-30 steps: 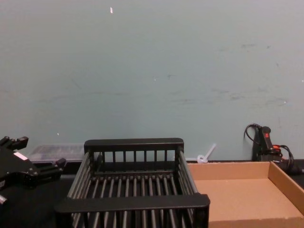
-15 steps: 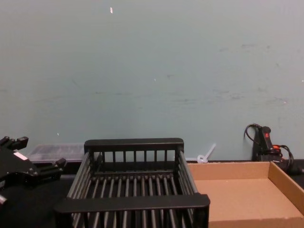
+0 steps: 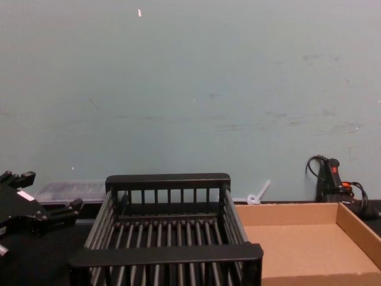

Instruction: Pick up the white tape and place it into the black box , Pick up the silver tape and place it into the brown box.

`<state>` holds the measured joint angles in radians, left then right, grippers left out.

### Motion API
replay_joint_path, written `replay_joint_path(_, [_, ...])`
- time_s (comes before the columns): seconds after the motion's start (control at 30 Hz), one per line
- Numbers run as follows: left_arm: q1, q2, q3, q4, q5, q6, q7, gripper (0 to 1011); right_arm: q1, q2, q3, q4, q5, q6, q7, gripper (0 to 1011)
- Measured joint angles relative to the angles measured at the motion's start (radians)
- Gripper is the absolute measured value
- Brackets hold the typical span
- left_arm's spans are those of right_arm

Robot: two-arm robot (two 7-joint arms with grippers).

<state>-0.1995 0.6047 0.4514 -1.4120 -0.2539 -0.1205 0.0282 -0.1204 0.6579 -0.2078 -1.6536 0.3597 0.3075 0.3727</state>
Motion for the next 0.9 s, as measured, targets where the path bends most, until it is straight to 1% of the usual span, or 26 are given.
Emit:
replay_joint_path(0.1, [0.0, 0.0, 0.0, 0.0, 0.0, 0.0, 0.0, 1001, 0.0, 0.0, 0.0, 0.0, 0.0, 0.0, 0.0, 118])
replay_joint_path(0.17, [0.0, 0.0, 0.0, 0.0, 0.0, 0.0, 0.0, 1002, 0.0, 0.0, 0.0, 0.0, 0.0, 0.0, 0.0, 97])
replay_joint_path(0.9, [0.0, 0.0, 0.0, 0.0, 0.0, 0.0, 0.0, 1002, 0.0, 0.0, 0.001, 0.0, 0.0, 0.0, 0.001, 95])
